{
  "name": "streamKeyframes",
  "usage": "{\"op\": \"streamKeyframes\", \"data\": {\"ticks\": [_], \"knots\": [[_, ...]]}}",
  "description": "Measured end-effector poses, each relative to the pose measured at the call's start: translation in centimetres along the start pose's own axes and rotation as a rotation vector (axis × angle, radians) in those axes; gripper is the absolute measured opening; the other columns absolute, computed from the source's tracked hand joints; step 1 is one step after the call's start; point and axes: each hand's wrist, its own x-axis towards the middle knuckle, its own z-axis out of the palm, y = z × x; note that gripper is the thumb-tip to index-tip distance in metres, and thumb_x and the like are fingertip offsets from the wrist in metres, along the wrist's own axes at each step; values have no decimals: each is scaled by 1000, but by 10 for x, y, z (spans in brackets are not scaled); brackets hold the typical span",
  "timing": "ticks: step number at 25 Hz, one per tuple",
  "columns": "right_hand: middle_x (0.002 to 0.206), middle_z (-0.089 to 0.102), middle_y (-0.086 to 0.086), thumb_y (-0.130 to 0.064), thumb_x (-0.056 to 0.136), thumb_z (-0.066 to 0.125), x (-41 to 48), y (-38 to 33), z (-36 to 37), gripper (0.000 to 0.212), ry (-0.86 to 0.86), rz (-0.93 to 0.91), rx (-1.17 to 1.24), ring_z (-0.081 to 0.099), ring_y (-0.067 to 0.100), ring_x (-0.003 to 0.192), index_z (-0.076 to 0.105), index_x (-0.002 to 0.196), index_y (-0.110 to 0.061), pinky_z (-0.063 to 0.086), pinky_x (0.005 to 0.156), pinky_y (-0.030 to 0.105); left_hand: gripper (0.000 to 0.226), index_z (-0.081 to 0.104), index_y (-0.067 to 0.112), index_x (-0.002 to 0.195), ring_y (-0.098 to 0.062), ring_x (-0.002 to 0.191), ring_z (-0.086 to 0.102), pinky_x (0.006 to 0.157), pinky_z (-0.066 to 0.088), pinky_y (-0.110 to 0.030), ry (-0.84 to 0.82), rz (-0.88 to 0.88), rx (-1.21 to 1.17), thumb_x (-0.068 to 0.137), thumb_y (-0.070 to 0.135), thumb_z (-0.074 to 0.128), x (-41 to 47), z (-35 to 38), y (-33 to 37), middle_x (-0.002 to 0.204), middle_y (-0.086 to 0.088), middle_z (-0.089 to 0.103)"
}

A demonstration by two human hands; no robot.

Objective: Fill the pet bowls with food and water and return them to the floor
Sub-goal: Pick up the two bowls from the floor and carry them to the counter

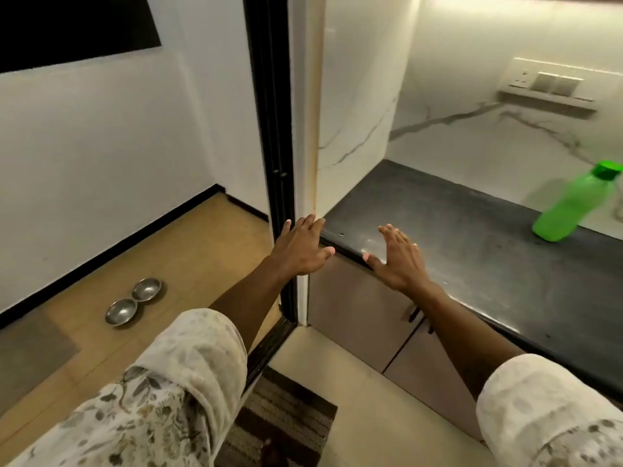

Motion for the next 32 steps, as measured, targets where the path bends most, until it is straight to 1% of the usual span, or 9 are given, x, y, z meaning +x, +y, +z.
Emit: {"op": "streamKeyframes", "data": {"ticks": [4,6,8,13,15,19,22,25,32], "knots": [[168,31,9,-53,97,60,30,-74,53,77,-114,-139,14,26,31,156,30,160,-21,25,125,57,78,20,14,165,-30,161,15,130,10,-56,-11,-159,-1,104,53,49,-22,1,-92,175,-13,15],[168,33,9,-56,97,58,52,-121,86,78,-174,-220,13,27,31,156,30,160,-21,25,125,58,75,26,13,162,-32,159,22,129,14,-57,-10,-231,-19,103,52,51,-34,1,-146,173,-13,22],[169,30,8,-57,98,56,70,-166,117,80,-242,-266,2,24,31,157,28,162,-19,25,125,58,72,30,13,160,-32,155,28,128,17,-56,4,-302,-29,103,53,52,-48,-1,-194,170,-13,28],[164,37,10,-52,98,59,100,-281,187,75,-335,-439,3,32,31,152,32,158,-15,34,119,54,77,25,13,163,-34,158,24,128,17,-55,-12,-498,-54,104,55,50,-97,-7,-307,172,-14,24],[165,37,8,-52,98,58,114,-320,210,76,-367,-504,-8,32,30,152,32,159,-15,34,119,52,77,25,12,164,-34,158,24,128,17,-55,7,-572,-90,105,54,50,-112,-12,-344,171,-14,25],[166,35,7,-50,100,58,141,-381,254,74,-458,-574,-20,31,28,153,30,160,-15,34,120,50,79,26,10,162,-38,155,29,125,25,-57,32,-700,-146,103,55,52,-134,-13,-411,170,-16,29],[164,37,7,-49,99,59,164,-424,288,73,-506,-619,7,33,28,152,32,158,-15,35,119,52,79,26,13,163,-38,156,28,125,24,-59,47,-805,-189,102,57,53,-142,-9,-461,170,-17,28],[165,36,7,-48,99,60,195,-465,321,73,-554,-662,31,32,29,153,33,158,-16,34,120,52,76,30,13,160,-36,155,31,125,24,-57,85,-902,-221,102,56,54,-143,-11,-508,169,-15,31],[166,36,10,-48,98,61,271,-552,382,75,-712,-733,29,32,30,153,32,159,-14,34,120,51,71,36,12,157,-35,143,45,114,37,-52,166,-1113,-323,102,53,55,-127,-25,-599,159,-12,44]]}}
